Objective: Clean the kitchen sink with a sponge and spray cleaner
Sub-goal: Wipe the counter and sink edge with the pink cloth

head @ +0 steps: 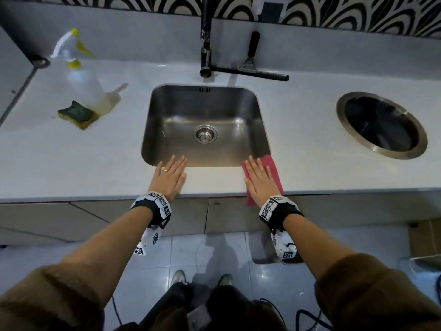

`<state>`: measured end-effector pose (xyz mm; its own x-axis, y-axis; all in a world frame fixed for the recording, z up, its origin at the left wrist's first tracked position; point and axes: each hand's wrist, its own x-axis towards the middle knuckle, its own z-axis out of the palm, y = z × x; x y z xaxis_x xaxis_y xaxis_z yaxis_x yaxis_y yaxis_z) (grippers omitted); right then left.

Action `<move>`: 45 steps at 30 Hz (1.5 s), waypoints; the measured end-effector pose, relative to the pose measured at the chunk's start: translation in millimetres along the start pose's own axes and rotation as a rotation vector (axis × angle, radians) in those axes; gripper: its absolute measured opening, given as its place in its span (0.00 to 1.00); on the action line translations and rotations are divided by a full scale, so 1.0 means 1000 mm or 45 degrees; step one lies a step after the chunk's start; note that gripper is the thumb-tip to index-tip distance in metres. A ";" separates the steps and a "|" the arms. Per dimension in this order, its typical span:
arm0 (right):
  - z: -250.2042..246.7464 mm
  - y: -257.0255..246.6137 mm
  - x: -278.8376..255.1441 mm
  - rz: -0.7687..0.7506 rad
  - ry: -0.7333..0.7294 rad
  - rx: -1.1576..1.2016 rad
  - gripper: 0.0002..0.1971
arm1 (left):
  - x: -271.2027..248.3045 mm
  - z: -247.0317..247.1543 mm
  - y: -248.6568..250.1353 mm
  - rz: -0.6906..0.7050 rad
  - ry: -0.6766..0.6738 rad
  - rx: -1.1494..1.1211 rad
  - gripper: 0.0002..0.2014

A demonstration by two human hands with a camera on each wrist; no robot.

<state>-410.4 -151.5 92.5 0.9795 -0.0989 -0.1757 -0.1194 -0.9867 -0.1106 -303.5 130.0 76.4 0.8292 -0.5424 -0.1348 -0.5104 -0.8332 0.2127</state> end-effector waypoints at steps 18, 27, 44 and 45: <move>-0.002 0.078 0.006 0.022 0.029 0.105 0.28 | -0.002 0.002 0.004 -0.021 0.107 -0.031 0.36; -0.011 0.095 0.032 0.043 0.020 0.140 0.28 | 0.001 -0.002 0.003 -0.024 0.097 -0.056 0.35; -0.033 0.122 0.133 0.100 -0.001 0.066 0.35 | 0.167 -0.048 0.029 -0.163 0.094 0.061 0.33; -0.035 0.124 0.141 0.108 -0.012 0.074 0.34 | 0.179 -0.050 0.030 -0.156 0.086 0.064 0.33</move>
<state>-281.1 -292.2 88.6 0.9639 -0.1802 -0.1961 -0.2113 -0.9656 -0.1514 -158.8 13.5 107.0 0.8987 -0.4289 -0.0910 -0.4135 -0.8982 0.1493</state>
